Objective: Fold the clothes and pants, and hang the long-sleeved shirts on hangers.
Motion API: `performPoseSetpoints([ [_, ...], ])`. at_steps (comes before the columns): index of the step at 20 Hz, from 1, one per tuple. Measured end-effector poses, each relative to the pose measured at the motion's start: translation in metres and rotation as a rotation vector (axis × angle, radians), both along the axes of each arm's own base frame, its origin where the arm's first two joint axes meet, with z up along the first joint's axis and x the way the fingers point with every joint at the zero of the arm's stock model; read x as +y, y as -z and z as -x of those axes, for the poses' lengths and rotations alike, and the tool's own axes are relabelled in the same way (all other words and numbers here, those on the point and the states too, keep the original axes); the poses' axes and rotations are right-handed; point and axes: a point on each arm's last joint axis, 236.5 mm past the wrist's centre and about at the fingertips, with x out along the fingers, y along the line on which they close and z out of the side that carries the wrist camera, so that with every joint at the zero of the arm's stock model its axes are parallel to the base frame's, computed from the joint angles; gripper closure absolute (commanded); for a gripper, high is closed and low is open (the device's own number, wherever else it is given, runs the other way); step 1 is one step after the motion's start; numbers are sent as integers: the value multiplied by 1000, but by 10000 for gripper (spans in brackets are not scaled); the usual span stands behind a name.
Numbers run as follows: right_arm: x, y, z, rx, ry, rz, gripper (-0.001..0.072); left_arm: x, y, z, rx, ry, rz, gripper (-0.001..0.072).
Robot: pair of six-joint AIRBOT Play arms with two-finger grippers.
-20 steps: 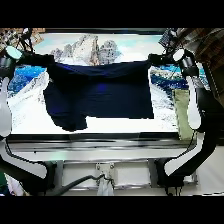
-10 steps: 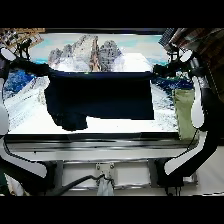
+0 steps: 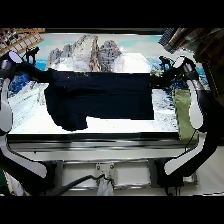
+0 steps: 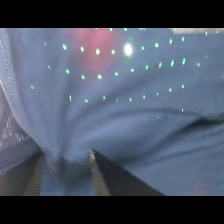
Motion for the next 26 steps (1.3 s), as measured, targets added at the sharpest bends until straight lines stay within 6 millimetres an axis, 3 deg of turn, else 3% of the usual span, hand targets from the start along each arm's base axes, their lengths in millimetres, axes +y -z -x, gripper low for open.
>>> performPoseSetpoints([
  [2, -6, -12, 5, -4, 6, 21, 375, 6, 0, 11, 44, -6, -2, 450],
  [3, -12, -19, 9, -6, 18, 33, 382, 11, -3, 17, 65, -27, 1, 550],
  [4, -17, -24, 16, -1, 30, 45, 382, 16, -8, 24, 88, -50, 5, 590],
  [8, -33, -38, 72, 45, 118, 63, 385, 31, -37, 51, 95, -159, 13, 589],
  [9, -36, -36, 89, 49, 154, 63, 385, 31, -44, 58, 73, -179, 11, 586],
  [10, -39, -33, 107, 57, 185, 62, 387, 29, -51, 65, 45, -201, 7, 536],
  [12, -38, -21, 139, 63, 252, 36, 420, 20, -59, 80, -14, -225, 8, 383],
  [15, -25, -1, 175, 65, 326, -41, 399, 13, -55, 107, -58, -267, 13, 362],
  [16, -20, 5, 182, 65, 341, -64, 349, 13, -48, 117, -53, -278, 13, 362],
  [21, -11, 25, 190, 40, 392, -113, 344, 1, -8, 157, 24, -331, 69, 362],
  [26, -11, 39, 189, 42, 416, -122, 307, -7, 9, 165, 37, -362, 109, 362],
])
